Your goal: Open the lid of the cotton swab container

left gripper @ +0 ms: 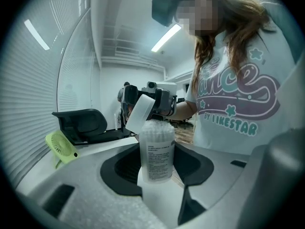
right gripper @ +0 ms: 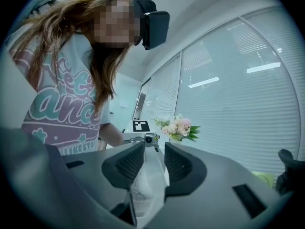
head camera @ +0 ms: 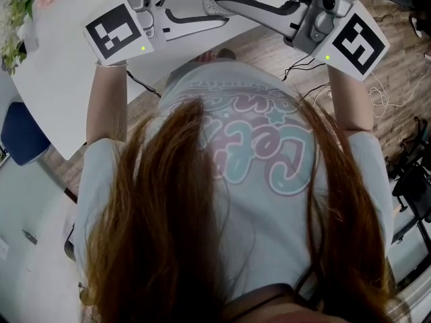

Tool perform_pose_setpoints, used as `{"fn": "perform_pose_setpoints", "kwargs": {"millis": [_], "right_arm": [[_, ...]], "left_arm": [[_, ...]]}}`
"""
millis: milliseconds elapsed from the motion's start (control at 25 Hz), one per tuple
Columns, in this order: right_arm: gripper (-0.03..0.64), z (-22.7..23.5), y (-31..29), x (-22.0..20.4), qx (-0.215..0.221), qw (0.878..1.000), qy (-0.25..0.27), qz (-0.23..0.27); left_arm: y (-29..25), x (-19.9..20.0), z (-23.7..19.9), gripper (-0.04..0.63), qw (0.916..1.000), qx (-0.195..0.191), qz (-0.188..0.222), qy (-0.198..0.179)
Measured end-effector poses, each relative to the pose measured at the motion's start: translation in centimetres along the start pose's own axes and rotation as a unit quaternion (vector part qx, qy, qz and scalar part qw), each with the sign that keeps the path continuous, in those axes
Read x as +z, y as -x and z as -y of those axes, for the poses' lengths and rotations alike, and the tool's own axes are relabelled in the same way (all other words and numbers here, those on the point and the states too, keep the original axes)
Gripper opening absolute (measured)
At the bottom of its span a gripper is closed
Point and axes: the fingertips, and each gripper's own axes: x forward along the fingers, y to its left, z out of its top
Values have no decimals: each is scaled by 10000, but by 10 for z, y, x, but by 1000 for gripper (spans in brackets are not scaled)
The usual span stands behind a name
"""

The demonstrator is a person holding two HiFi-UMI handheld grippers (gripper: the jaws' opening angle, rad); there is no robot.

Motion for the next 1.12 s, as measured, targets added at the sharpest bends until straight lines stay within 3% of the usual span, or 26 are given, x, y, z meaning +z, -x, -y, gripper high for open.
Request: {"fn": "perform_pose_setpoints", "kwargs": {"millis": [360, 680, 1120], "right_arm": [[98, 11, 1, -1, -152, 9999, 2, -14], [89, 24, -3, -4, -72, 9994, 50, -331], [84, 35, -6, -9, -31, 9993, -270, -276]], "left_arm": [[0, 1, -1, 190, 9999, -15, 129, 24], [-2, -2, 0, 190, 9999, -68, 78, 47], [-2, 3, 3, 190, 9995, -121, 265, 92]]}}
